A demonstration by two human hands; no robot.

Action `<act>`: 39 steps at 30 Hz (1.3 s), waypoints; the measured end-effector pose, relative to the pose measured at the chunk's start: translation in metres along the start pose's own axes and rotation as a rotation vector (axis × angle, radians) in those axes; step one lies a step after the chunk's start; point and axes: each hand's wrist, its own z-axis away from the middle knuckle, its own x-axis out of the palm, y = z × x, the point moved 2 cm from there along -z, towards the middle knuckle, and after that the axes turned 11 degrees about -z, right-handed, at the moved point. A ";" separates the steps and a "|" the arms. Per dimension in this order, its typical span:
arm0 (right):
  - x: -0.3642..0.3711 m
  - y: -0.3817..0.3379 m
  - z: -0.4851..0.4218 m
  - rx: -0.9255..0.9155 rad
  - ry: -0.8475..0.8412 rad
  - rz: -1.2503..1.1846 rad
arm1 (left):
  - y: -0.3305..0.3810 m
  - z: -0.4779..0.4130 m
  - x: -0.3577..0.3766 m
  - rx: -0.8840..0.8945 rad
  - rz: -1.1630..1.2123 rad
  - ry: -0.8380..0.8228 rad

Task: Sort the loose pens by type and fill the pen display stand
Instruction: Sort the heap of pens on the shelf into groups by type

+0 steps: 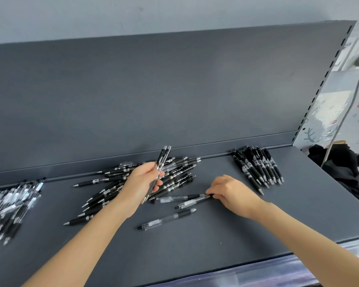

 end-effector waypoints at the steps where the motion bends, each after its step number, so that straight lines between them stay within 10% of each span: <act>1: -0.002 0.000 0.002 0.024 0.013 -0.001 | 0.002 0.000 0.004 0.003 0.014 -0.022; 8: -0.038 0.010 0.017 0.271 0.326 -0.061 | 0.024 -0.012 0.052 0.029 -0.005 -0.156; 18: -0.063 0.067 0.042 0.650 0.283 0.093 | 0.046 -0.064 0.164 -0.118 -0.094 -0.176; 28: -0.065 0.080 0.047 0.587 0.334 -0.184 | 0.060 -0.076 0.193 -0.146 -0.142 -0.277; 39: -0.065 0.068 0.042 0.568 0.387 -0.068 | 0.055 -0.065 0.119 0.211 -0.627 -0.327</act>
